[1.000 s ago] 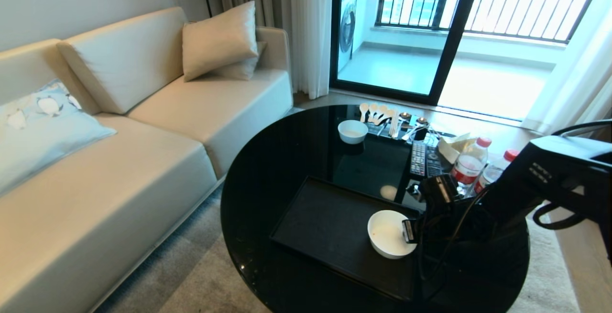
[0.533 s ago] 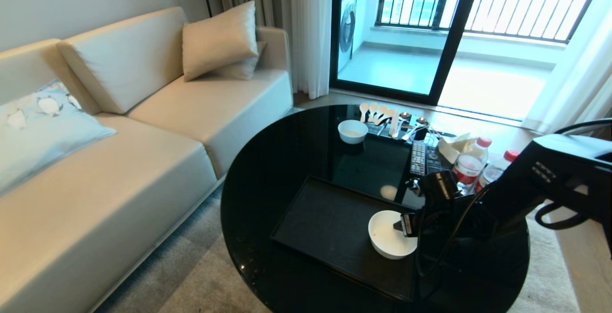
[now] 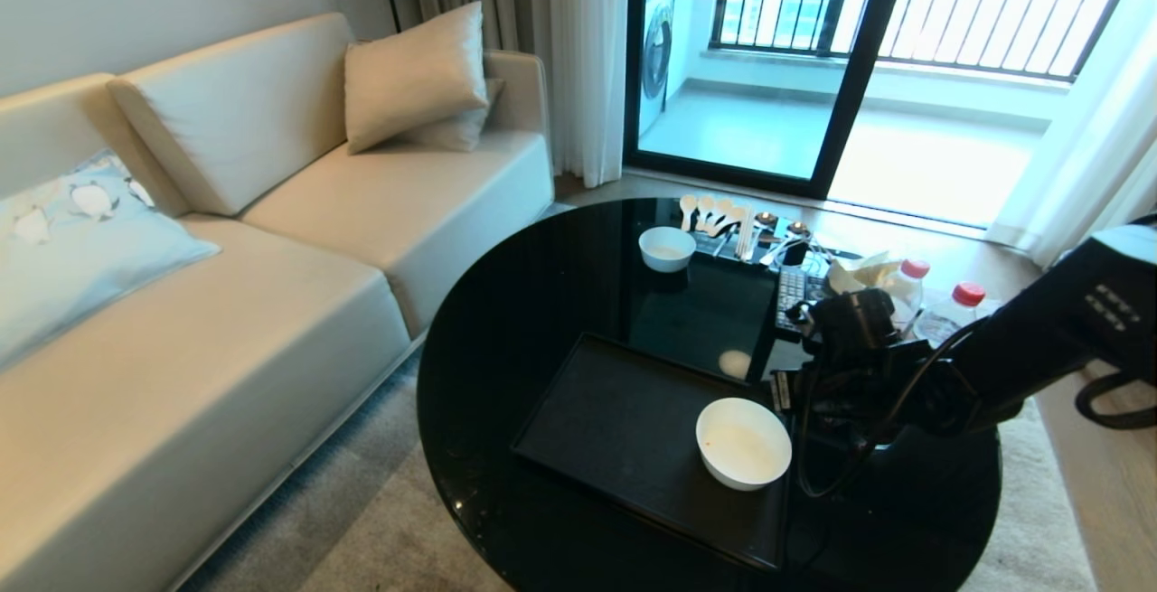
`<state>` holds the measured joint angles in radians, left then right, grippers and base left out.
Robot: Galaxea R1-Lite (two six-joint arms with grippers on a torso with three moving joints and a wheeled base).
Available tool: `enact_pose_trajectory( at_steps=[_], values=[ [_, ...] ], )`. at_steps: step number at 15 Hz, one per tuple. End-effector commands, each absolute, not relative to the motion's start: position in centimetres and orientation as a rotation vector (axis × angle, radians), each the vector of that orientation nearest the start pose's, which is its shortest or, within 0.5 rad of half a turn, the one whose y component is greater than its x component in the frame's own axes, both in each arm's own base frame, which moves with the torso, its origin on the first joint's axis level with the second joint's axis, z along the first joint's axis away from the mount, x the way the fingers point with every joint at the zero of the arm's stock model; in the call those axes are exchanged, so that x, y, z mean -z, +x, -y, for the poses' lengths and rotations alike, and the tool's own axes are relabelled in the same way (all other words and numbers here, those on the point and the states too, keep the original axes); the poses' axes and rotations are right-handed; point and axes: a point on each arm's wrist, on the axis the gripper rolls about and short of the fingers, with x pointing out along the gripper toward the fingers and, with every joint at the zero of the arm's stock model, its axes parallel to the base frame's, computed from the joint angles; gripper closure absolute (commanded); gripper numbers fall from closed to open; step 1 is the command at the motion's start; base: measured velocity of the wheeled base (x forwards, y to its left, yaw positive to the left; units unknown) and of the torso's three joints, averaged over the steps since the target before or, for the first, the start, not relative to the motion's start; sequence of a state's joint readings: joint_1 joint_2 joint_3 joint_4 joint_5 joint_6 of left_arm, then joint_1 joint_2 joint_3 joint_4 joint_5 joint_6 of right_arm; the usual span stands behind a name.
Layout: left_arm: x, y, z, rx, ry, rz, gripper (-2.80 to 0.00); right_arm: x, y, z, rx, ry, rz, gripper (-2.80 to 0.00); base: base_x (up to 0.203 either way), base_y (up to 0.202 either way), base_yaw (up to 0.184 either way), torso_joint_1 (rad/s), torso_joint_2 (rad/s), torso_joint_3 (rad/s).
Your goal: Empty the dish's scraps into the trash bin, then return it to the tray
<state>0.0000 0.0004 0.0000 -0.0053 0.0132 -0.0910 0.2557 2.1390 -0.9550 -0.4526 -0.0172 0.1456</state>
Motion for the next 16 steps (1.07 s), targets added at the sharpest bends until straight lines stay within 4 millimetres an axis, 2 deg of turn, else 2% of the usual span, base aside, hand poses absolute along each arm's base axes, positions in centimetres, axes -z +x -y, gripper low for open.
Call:
enact_pose_trajectory(
  at_steps=[1,4,5,11,16],
  values=[
    [-7.6,-2.3,0.0,-0.014,-0.092,0.007,0.0,-9.1,35.1,-9.0,-0.186,0.04,-0.636,-2.8,0.0,0.0,0.0,0.0,0.0,0.0],
    [-7.6,-2.3,0.0,-0.014,-0.092,0.007,0.0,-12.4,32.6,-8.4,-0.197,0.039,-0.556,-2.8,0.0,0.0,0.0,0.0,0.0,0.0],
    [-7.6,-2.3,0.0,-0.014,-0.092,0.007,0.0,-13.2,31.5,-8.1,-0.2,0.039,-0.541,0.0,0.0,0.0,0.0,0.0,0.0,0.0],
    [-7.6,-2.3,0.0,-0.014,-0.092,0.007,0.0,-16.8,22.6,-5.8,-0.193,0.048,-0.431,0.0,0.0,0.0,0.0,0.0,0.0,0.0],
    [-7.6,-2.3,0.0,-0.014,-0.092,0.007,0.0,-15.9,16.1,-3.8,-0.063,0.033,-0.364,0.0,0.0,0.0,0.0,0.0,0.0,0.0]
  ],
)
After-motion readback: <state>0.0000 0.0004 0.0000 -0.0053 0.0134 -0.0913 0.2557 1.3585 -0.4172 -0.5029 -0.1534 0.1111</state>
